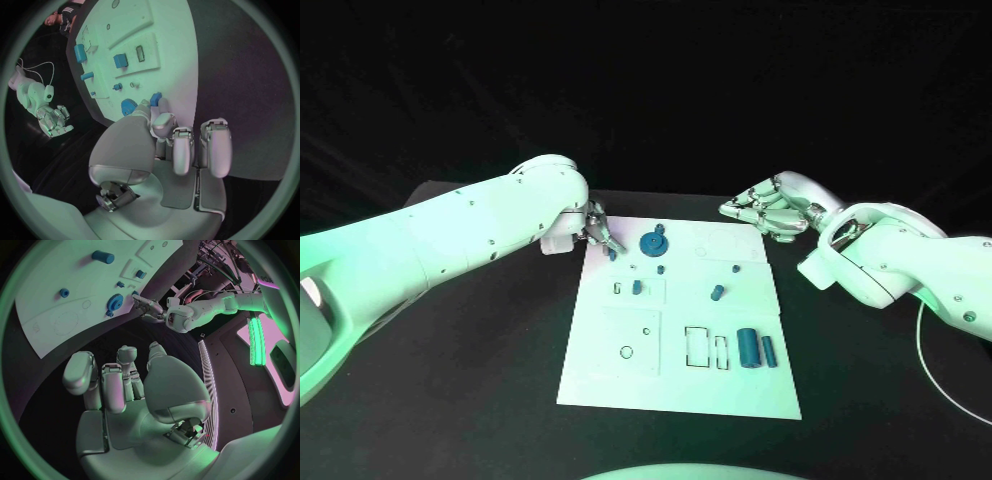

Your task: Assemble the parts on the task board

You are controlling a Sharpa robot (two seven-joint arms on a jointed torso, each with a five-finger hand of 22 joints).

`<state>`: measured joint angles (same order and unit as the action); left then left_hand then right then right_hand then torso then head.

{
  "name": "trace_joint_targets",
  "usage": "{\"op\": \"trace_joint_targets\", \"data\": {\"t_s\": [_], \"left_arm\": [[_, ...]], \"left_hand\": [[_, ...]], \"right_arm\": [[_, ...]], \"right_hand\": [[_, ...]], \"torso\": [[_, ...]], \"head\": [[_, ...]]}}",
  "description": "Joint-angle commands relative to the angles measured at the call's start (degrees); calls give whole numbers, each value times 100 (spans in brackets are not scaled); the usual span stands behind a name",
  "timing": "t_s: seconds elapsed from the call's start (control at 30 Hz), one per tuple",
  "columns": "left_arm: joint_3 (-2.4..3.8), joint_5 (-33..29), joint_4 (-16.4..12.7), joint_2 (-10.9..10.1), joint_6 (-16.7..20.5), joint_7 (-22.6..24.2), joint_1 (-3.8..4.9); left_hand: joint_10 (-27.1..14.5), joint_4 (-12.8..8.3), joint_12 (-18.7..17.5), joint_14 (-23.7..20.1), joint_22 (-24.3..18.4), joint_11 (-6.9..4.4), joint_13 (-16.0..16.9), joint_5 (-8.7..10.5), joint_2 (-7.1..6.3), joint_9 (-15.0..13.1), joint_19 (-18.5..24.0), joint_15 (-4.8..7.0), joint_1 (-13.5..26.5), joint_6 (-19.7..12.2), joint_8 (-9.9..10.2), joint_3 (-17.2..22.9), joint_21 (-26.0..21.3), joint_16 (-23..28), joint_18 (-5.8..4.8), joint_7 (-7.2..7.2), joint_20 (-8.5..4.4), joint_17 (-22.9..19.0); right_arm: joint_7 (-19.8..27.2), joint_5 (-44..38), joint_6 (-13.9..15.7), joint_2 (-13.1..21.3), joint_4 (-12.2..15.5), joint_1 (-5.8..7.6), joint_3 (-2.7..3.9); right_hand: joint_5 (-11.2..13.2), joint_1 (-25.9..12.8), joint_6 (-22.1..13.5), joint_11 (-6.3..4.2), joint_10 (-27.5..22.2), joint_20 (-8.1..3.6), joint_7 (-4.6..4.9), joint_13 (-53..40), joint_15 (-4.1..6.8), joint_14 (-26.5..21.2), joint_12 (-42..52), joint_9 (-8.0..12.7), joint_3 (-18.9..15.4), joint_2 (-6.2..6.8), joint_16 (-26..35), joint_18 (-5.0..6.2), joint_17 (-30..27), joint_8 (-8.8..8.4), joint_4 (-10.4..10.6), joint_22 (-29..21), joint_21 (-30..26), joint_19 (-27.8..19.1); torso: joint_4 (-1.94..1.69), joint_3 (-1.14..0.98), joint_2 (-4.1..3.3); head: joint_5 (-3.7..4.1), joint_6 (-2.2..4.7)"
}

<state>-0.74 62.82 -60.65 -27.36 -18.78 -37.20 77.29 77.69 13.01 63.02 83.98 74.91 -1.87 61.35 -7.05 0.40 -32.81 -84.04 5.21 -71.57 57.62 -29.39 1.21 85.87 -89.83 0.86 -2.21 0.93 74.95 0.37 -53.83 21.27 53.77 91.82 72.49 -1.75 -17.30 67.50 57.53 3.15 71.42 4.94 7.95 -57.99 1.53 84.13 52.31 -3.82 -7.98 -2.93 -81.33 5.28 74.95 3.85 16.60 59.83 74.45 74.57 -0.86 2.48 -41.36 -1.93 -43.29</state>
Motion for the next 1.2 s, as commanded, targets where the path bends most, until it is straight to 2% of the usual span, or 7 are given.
{"op": "trace_joint_targets", "data": {"t_s": [0.03, 0.3, 0.53, 0.6, 0.7, 0.77, 1.2], "left_arm": [[2, -34, -14, 5, 13, 7, 0], [2, -83, -13, 9, 91, 43, 0], [1, -153, -41, -17, 121, 87, -5], [1, -198, -77, -42, 117, 99, -8], [2, -267, -174, -105, 156, 127, -13], [2, -304, -262, -161, 202, 148, -15], [6, -420, -1298, -763, 825, 271, -18]], "left_hand": [[-6, -84, -7, 602, 1158, -40, -12, -23, -1, -18, -431, 29, -134, -21, -23, 42, -23, -17, 35, 51, -17, 1505], [-48, -327, -71, 602, 1138, -48, -69, -35, 87, -34, -420, 38, -535, -109, 31, 333, -55, -17, 43, 55, -32, 1505], [-86, -664, -150, 602, 1127, -37, -135, -59, 110, -31, -413, 29, -968, -209, 135, 1031, -82, -17, 48, 34, -36, 1505], [-94, -738, -183, 602, 1129, -20, -166, -59, 55, -39, -414, 14, -1012, -228, 147, 1236, -83, -17, 47, 11, -32, 1505], [-72, -812, -227, 602, 1137, 0, -220, -47, -145, -87, -417, -51, -866, -227, 141, 1787, -83, -17, 47, -8, -14, 1505], [-61, -860, -231, 602, 1141, 6, -231, -37, -261, -110, -418, -24, -798, -228, 134, 1982, -82, -17, 46, -35, -2, 1505], [0, -977, -219, 602, 1147, 3, -247, -25, -499, -207, -421, -20, -513, -181, 76, 2605, -91, -17, 46, -16, -3, 1505]], "right_arm": [[40, -19, -71, -5, 2, -4, 0], [32, -19, -73, -5, 4, -5, 0], [29, -19, -78, -6, 5, -5, 0], [29, -19, -80, -6, 5, -5, 0], [31, -19, -81, -5, 3, -5, 0], [32, -19, -82, -5, 1, -5, 0], [37, -18, -84, 5, 0, -6, 0]], "right_hand": [[-40, 36, 20, -4, -38, 1, 1, -4, -32, 298, 16, -7, -29, -37, 34, 79, 9, 32, -5, -2, -17, -26], [-44, 40, 21, -4, -37, 1, 0, -6, -32, 298, 20, -7, -30, -45, 34, 79, 9, 33, -5, -2, -17, -26], [-44, 40, 21, -4, -37, 1, 0, -6, -32, 298, 20, -7, -30, -45, 34, 79, 9, 33, -5, -2, -17, -26], [-44, 40, 21, -4, -37, 1, 0, -6, -32, 298, 20, -7, -30, -45, 34, 79, 9, 33, -5, -2, -17, -26], [-44, 40, 21, -4, -37, 1, 0, -6, -32, 298, 20, -7, -30, -45, 34, 79, 9, 33, -5, -2, -17, -26], [-44, 40, 21, -4, -37, 1, 0, -6, -32, 298, 20, -7, -30, -45, 34, 79, 9, 33, -5, -2, -17, -26], [-44, 40, 21, -4, -37, 1, 0, -6, -32, 298, 20, -7, -30, -45, 34, 79, 9, 33, -5, -2, -17, -26]], "torso": [[-4, 2, -1], [-5, 2, 1], [2, 3, 0], [3, 3, -1], [-1, 2, 0], [-5, 2, 1], [-9, -1, 9]], "head": [[3, 0], [-7, -7], [-13, -15], [-8, -18], [0, -27], [2, -30], [-3, -41]]}}
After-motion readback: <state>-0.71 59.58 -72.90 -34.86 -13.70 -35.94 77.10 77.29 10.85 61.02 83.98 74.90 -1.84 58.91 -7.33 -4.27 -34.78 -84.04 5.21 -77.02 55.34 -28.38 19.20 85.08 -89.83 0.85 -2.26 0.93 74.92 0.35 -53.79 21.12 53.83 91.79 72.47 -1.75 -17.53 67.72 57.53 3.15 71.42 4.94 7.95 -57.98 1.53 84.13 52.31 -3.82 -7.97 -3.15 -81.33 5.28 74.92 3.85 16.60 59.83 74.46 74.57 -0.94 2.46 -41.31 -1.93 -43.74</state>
